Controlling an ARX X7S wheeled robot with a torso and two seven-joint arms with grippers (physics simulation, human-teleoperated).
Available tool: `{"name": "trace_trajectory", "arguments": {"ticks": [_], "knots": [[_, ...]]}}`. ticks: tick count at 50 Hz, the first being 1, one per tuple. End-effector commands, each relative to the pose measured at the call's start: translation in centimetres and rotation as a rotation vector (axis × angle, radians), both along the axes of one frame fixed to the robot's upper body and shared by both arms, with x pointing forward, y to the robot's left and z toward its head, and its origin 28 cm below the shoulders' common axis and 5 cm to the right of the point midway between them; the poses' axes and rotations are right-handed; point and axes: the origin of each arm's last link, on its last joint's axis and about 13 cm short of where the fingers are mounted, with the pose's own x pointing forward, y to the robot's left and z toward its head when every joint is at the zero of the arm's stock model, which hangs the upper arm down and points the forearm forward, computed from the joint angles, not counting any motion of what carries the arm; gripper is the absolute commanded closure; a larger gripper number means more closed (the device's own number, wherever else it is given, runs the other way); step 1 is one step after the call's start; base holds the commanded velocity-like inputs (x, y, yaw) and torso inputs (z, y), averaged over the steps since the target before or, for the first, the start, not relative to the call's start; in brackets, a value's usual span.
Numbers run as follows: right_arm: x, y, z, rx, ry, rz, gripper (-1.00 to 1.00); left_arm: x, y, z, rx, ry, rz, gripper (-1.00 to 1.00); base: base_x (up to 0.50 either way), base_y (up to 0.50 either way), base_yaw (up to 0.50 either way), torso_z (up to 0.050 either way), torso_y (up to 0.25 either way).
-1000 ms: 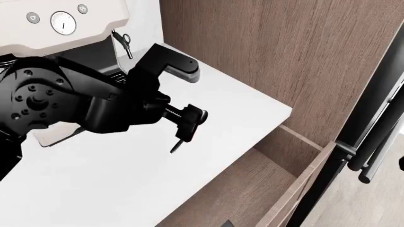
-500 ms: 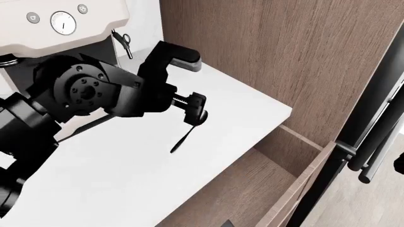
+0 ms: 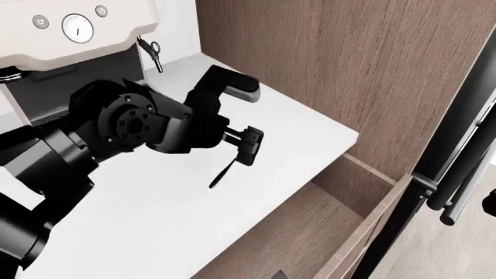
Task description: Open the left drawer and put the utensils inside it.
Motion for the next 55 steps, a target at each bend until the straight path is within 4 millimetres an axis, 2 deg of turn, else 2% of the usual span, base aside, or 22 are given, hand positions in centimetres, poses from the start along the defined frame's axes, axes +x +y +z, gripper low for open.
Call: {"name": "trace_trajectory", "arguments": {"ticks": [1,18,55], "knots": [[0.0,-0.1,-0.2,0.004,0.002,-0.001,-1.0,0.1,-0.4,-1.3,0.005,0.021,-0.003,-1.0,0.0,0.0,0.0,0.0,0.0],[0.0,-0.2,-0.6,0.012,0.005,-0.002,-1.0,0.4,-0.7,-3.4,0.018,0.06,0.004,-1.0,0.0,0.0,0.0,0.0,0.0],[-0.3,-0.4,-0.6,0.022,-0.008,-0.007,-1.0,0.9,-0.7,-5.7,0.059,0.117,0.014,-1.0,0.0,0.0,0.0,0.0,0.0]]}}
